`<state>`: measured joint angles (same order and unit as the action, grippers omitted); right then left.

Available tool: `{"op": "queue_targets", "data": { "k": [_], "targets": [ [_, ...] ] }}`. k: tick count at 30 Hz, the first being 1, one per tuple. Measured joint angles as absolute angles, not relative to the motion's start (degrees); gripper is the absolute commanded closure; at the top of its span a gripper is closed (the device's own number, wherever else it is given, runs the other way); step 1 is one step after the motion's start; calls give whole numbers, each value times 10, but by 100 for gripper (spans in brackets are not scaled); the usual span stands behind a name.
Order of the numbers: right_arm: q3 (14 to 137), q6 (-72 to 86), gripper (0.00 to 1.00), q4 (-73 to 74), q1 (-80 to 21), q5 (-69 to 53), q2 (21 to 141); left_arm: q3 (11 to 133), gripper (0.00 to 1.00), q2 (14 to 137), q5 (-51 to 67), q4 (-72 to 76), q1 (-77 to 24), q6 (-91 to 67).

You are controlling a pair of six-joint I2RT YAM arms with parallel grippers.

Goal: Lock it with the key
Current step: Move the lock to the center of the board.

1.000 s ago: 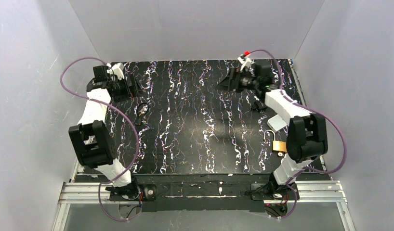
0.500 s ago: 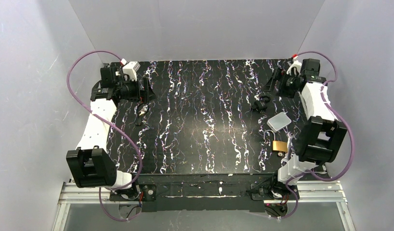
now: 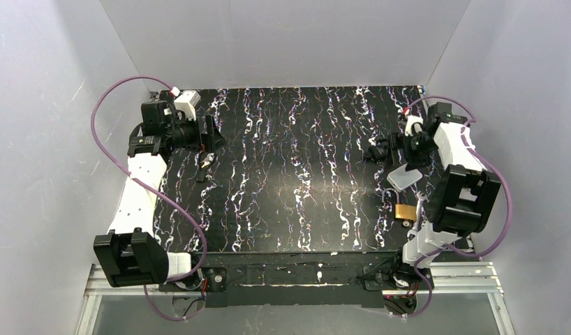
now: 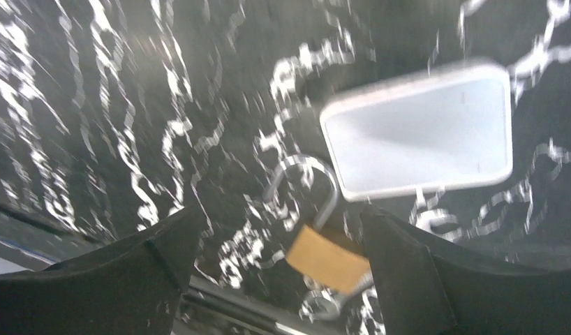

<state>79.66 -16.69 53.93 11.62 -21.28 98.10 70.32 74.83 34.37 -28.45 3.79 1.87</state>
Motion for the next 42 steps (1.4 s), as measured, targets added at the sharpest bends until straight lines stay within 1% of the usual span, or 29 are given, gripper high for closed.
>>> {"op": "queue_targets", "data": {
  "k": [6, 9, 13, 21, 30, 34, 38, 40, 42],
  "targets": [
    [680, -253, 4, 581, 129, -117, 905, 703, 2, 741, 353, -283, 38, 11],
    [630, -264, 2, 591, 131, -83, 916, 701, 2, 741, 359, -279, 38, 7],
    [618, -267, 2, 594, 131, -55, 966, 700, 2, 741, 360, -274, 38, 4],
    [627, -268, 13, 592, 131, -21, 1013, 696, 2, 741, 358, -270, 38, 4],
    [636, -275, 20, 597, 117, -46, 1033, 689, 2, 744, 358, -270, 38, 4],
    [630, -285, 22, 588, 70, -50, 1025, 689, 2, 748, 358, -269, 38, 4],
    [623, -287, 22, 565, -11, -53, 1011, 689, 2, 751, 359, -267, 38, 4],
    [623, -282, 21, 554, -54, -53, 1008, 689, 2, 753, 359, -266, 38, 4],
    [623, -274, 17, 547, -103, -51, 1007, 689, 2, 754, 359, -267, 38, 4]
  ]
}}
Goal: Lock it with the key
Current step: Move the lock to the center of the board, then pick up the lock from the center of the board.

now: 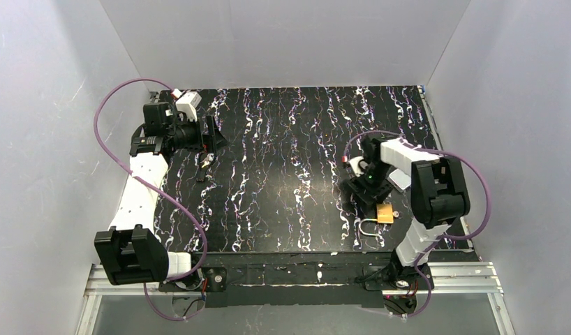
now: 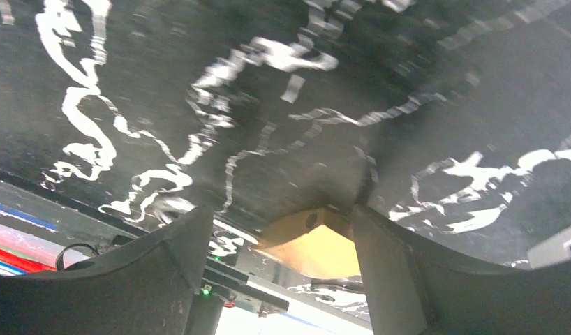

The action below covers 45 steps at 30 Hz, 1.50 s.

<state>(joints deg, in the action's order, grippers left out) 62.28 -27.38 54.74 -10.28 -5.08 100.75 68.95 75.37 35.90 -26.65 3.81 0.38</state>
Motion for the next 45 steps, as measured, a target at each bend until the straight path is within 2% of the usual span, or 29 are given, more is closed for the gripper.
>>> {"op": "queue_targets", "data": {
  "k": [3, 5, 12, 17, 23, 29, 36, 45],
  "targets": [
    [623, -270, 5, 545, -151, -50, 1004, 689, 2, 754, 359, -269, 38, 4],
    [623, -277, 2, 540, -163, -50, 995, 689, 2, 754, 359, -271, 38, 4],
    [611, -407, 2, 538, -147, -27, 866, 689, 2, 753, 362, -271, 38, 4],
    [583, -577, 2, 538, -106, -35, 794, 689, 2, 753, 377, -270, 38, 4],
    [545, -761, 2, 540, -36, -93, 785, 690, 2, 753, 385, -271, 38, 4],
    [542, -878, 2, 544, -26, -132, 802, 690, 2, 752, 386, -271, 38, 4],
    [479, -961, 2, 545, -26, -141, 809, 690, 2, 749, 385, -271, 38, 5],
    [430, -992, 2, 512, -26, -140, 807, 690, 2, 749, 385, -270, 38, 4]
  ]
}}
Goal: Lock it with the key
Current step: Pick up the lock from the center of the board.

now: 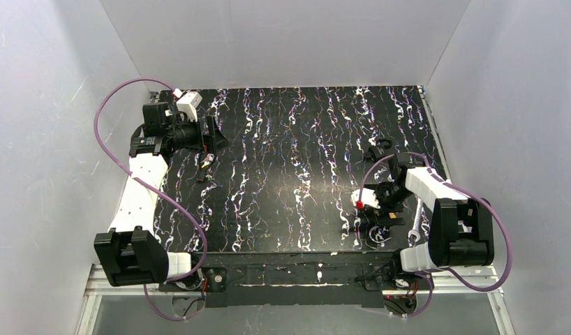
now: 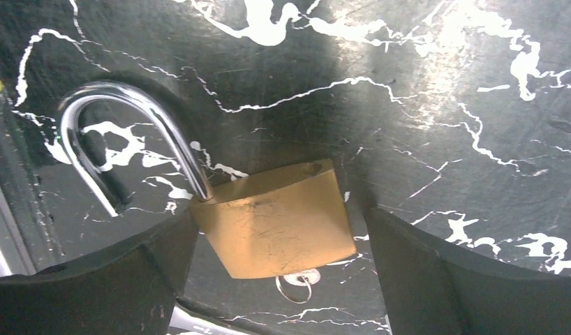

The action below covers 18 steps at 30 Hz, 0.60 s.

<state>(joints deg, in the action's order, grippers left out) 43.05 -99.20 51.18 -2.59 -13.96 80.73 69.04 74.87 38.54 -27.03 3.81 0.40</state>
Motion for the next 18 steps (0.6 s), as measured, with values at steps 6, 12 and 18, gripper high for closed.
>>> {"op": "queue_targets", "data": {
  "k": [6, 12, 18],
  "targets": [
    [430, -976, 11, 491, -26, -144, 814, 690, 2, 749, 386, -270, 38, 4],
    [452, -945, 36, 477, -25, -166, 837, 692, 2, 749, 386, -274, 38, 4],
    [453, -910, 45, 467, -24, -196, 836, 723, 2, 771, 408, -290, 38, -3]
  ]
}}
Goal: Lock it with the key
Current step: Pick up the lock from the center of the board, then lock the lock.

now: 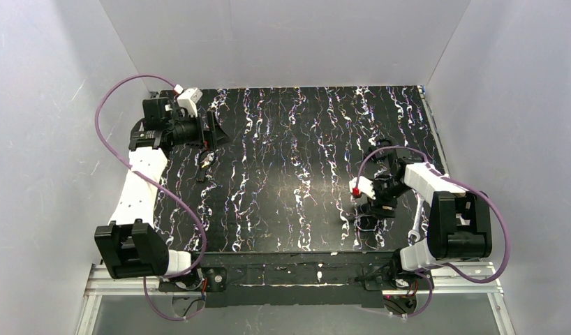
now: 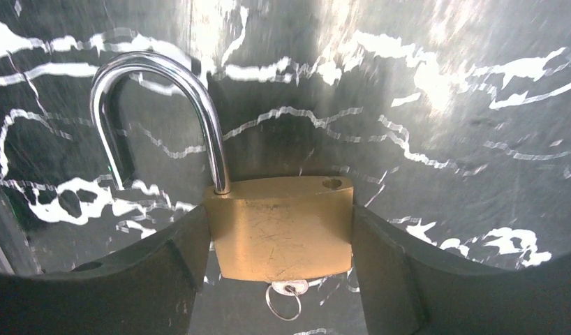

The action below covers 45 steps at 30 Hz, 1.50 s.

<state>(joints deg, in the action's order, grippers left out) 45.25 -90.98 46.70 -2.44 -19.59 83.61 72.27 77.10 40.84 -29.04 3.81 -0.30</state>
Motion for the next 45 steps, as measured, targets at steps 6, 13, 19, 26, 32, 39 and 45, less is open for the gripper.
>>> {"op": "queue_targets", "data": {
  "k": [6, 13, 19, 26, 32, 39, 45],
  "targets": [
    [468, -829, 46, 444, -86, -260, 829, 724, 2, 800, 450, -285, 36, -38],
    [539, -690, 47, 411, -171, -297, 828, 671, 2, 848, 519, -220, -8, -94],
    [605, -590, 48, 385, -225, -310, 851, 590, 4, 917, 582, -117, -79, -147],
    [632, -507, 47, 380, -274, -328, 862, 579, 17, 971, 626, -11, -171, -181],
    [647, -470, 47, 380, -287, -338, 869, 585, 33, 1004, 655, 20, -249, -185],
    [651, -447, 47, 380, -292, -350, 872, 602, 55, 1032, 673, 35, -294, -192],
    [651, -439, 47, 380, -293, -353, 872, 602, 88, 1034, 680, 39, -312, -192]
  ]
}}
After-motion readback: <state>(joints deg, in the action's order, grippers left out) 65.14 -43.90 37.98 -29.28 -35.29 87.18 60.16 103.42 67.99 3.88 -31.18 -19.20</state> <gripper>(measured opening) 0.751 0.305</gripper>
